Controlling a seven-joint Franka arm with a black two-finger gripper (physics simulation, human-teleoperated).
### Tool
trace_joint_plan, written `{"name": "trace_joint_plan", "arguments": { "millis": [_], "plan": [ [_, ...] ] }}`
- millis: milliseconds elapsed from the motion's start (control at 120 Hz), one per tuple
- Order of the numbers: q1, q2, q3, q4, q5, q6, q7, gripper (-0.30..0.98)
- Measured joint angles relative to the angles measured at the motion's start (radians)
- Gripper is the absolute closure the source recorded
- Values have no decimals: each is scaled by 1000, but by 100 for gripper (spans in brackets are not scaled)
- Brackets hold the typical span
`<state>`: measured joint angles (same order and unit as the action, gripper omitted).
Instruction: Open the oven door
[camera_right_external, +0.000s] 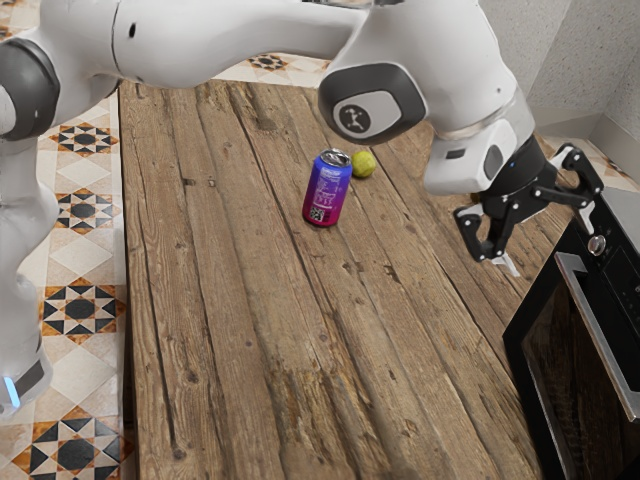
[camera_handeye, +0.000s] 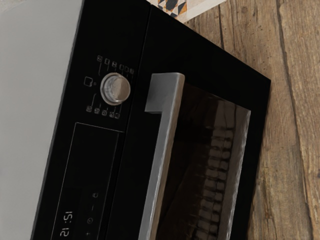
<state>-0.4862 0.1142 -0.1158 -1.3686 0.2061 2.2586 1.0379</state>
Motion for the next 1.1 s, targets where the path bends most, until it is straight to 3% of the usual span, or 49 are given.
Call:
{"name": "trace_joint_plan", "arguments": {
  "millis": [658,1100],
  "plan": [
    [-55,310,116,295,31,-181,136,0],
    [-49,387,122,369,30,-181,162,0]
  ]
}}
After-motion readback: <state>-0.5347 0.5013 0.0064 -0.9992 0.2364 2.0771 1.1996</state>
